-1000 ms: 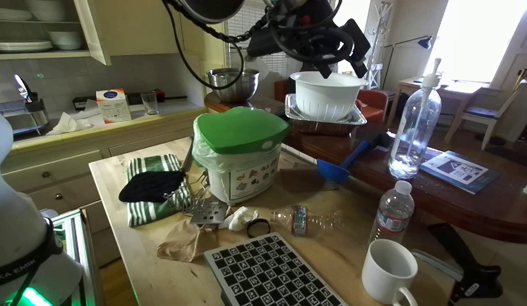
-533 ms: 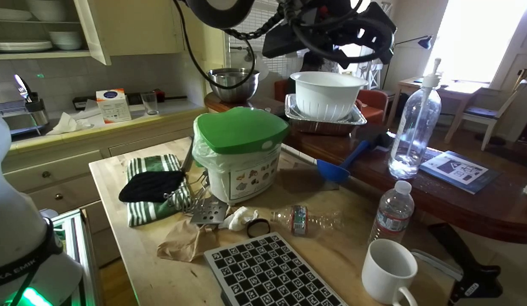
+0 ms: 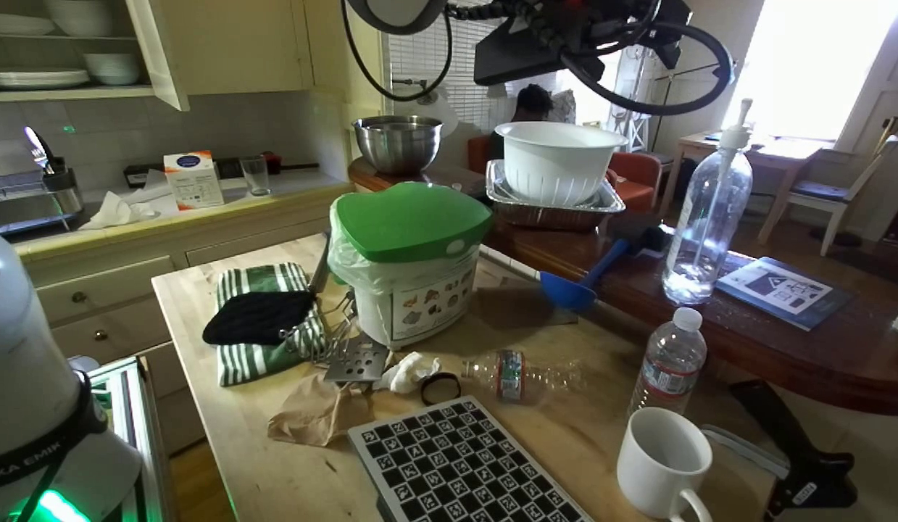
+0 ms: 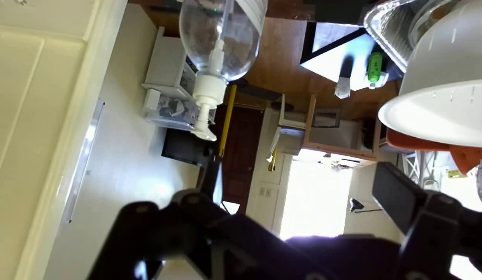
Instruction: Move the bottle to the left
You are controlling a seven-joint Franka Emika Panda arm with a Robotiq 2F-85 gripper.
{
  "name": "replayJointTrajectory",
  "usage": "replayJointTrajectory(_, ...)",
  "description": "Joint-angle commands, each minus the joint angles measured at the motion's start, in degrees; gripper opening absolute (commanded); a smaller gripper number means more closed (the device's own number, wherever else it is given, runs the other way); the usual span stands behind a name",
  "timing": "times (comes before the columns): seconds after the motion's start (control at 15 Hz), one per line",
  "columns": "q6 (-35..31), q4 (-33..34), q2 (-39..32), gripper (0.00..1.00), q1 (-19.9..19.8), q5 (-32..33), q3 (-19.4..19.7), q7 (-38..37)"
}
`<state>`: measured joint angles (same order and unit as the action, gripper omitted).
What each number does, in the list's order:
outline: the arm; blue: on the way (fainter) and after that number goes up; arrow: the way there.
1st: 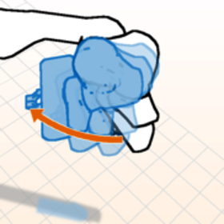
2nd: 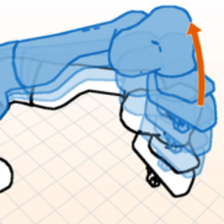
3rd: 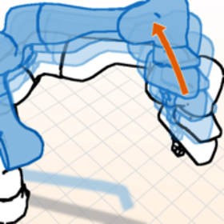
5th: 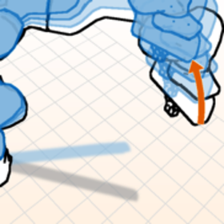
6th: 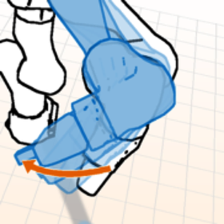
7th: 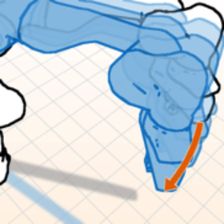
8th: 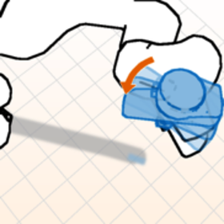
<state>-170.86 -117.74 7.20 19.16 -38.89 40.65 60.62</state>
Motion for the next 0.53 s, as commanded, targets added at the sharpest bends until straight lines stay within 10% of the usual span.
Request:
replayJointTrajectory(0.0,4.2,6.0,-4.2,1.0,5.5,-15.6,8.2,14.0)
replayJointTrajectory(0.27,13.5,10.8,-12.8,1.0,3.8,-31.0,13.8,25.8)
replayJointTrajectory(0.47,12.1,8.5,-9.3,1.0,4.1,-27.6,13.0,23.3)
